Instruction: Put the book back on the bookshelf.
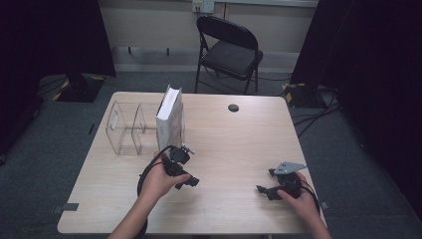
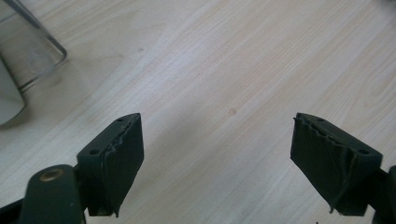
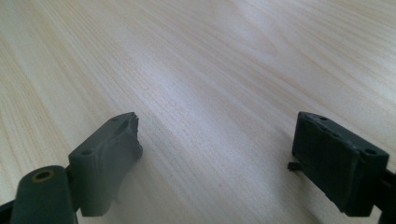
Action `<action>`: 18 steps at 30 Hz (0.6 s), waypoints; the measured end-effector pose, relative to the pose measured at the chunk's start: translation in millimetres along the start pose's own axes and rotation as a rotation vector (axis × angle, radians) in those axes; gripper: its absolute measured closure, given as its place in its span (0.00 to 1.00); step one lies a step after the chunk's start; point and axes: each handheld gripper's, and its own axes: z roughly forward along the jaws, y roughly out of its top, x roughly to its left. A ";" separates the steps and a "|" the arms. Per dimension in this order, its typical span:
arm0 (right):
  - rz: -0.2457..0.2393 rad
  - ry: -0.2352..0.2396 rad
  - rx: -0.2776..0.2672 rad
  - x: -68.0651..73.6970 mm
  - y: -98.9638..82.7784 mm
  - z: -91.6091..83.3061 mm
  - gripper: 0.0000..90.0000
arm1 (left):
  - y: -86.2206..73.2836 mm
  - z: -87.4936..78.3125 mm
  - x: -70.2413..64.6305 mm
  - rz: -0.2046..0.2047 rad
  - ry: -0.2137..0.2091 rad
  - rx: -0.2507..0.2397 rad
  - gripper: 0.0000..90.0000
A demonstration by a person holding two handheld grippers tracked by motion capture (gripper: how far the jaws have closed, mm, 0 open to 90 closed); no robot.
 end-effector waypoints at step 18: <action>0.000 0.001 -0.001 0.0 0.0 0.1 0.15 | 3.9 12.8 -11.1 0.023 -0.027 0.018 0.18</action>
